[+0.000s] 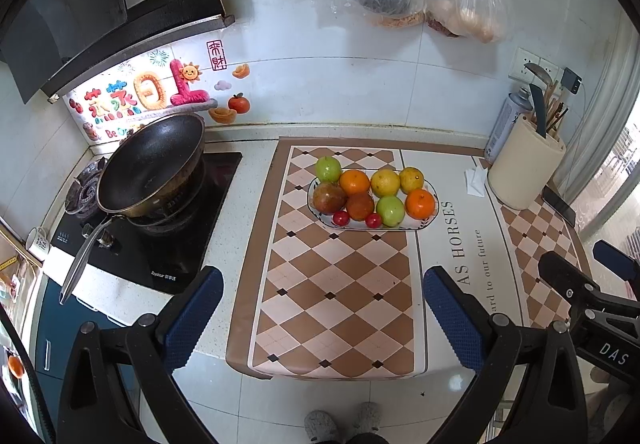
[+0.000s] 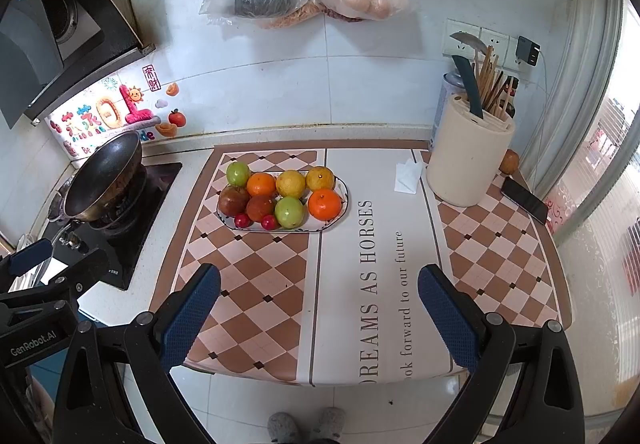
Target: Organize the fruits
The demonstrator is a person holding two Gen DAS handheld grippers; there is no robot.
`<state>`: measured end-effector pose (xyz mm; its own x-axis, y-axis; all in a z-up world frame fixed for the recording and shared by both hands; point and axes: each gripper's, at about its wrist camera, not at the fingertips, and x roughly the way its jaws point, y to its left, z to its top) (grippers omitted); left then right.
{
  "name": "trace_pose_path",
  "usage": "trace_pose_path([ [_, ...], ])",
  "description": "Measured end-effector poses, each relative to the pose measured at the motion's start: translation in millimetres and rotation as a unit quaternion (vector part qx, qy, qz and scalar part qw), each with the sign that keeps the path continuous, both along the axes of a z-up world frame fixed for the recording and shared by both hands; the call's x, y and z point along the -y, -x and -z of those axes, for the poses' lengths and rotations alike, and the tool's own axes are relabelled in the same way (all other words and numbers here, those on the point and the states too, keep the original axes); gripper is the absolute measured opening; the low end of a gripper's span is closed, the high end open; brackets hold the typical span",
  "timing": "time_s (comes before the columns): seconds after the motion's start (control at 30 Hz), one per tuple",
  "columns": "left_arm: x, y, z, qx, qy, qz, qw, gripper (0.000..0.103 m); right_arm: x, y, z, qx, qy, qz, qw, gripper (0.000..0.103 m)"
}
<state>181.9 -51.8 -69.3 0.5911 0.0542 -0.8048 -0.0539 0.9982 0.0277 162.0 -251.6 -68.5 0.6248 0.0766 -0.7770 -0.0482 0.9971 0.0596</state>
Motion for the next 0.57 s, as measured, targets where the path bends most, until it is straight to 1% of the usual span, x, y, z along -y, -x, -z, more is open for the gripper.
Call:
trace_pose_path([
  [0.17,1.1,-3.9,-4.2,-0.001,0.001,0.001,1.0,0.103,-0.3,0.3,-0.1,0.001,0.0,0.001,1.0,0.101],
  [0.57,1.9,-4.8,-4.0,0.007,0.0,0.002,1.0,0.103,2.6,-1.2,-8.1,0.001,-0.003,-0.001,1.0,0.101],
])
